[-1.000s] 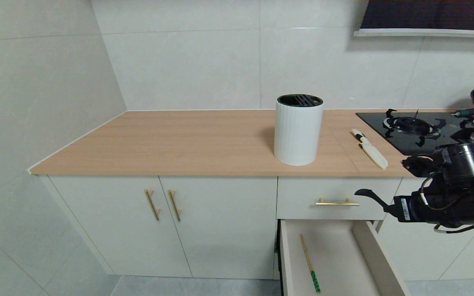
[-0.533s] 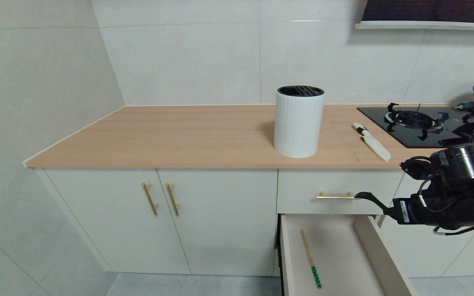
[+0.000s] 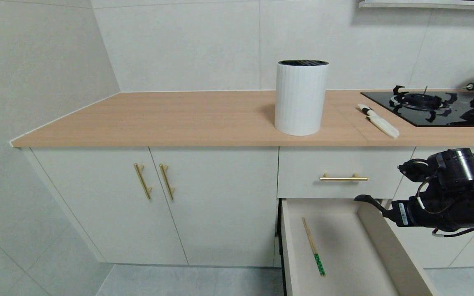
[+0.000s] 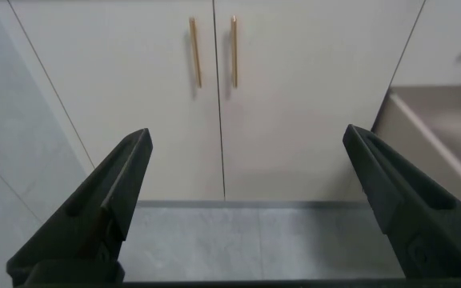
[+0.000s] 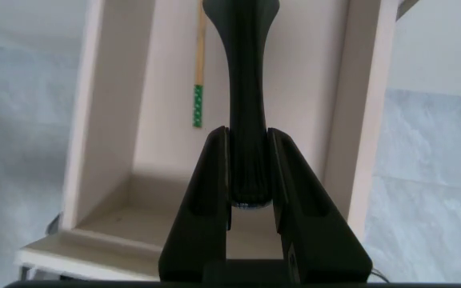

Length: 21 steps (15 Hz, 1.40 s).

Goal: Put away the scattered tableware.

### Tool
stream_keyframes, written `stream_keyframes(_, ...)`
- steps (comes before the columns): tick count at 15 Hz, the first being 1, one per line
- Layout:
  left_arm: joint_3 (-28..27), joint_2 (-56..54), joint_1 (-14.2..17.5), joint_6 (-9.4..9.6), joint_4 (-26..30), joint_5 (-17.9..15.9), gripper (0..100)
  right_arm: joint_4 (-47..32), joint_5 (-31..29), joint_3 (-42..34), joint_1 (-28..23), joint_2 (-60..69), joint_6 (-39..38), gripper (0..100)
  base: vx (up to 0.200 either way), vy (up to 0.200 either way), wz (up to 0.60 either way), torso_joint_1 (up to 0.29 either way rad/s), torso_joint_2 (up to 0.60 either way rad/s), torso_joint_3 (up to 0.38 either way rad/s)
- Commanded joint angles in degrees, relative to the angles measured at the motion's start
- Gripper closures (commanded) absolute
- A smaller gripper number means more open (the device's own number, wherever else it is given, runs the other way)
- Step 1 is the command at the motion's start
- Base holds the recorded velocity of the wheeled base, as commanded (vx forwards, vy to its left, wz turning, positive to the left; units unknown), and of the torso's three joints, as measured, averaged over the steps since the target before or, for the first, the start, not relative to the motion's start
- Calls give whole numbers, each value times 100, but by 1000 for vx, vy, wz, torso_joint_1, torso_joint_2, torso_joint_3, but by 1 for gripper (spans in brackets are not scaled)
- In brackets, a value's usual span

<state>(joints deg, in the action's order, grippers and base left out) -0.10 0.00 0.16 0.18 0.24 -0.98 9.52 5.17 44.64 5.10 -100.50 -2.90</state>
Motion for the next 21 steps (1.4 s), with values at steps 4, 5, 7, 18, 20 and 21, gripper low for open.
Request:
stream_keyframes(4,1,0,2,-1,2,1,0,24,-25,-8,18,-101,0,100,0,0,0,-155,472,309)
stream_keyframes(5,1,0,2,-1,2,1,0,85,-33,-35,18,-128,0,100,0,0,0,-144,456,315)
stream_keyframes(7,-8,0,2,-1,2,1,0,217,-33,-87,18,-154,0,100,0,0,0,-122,452,344)
stream_keyframes(18,-8,0,2,-1,2,1,0,314,-95,-122,176,-374,141,100,0,0,0,-27,128,97)
stream_keyframes(20,-8,0,2,-1,2,1,0,771,-394,-114,440,-717,26,100,0,0,0,0,0,0)
stream_keyframes(21,-8,0,2,-1,2,1,0,1166,-534,-131,598,-1016,-272,100,0,0,0,0,0,0)
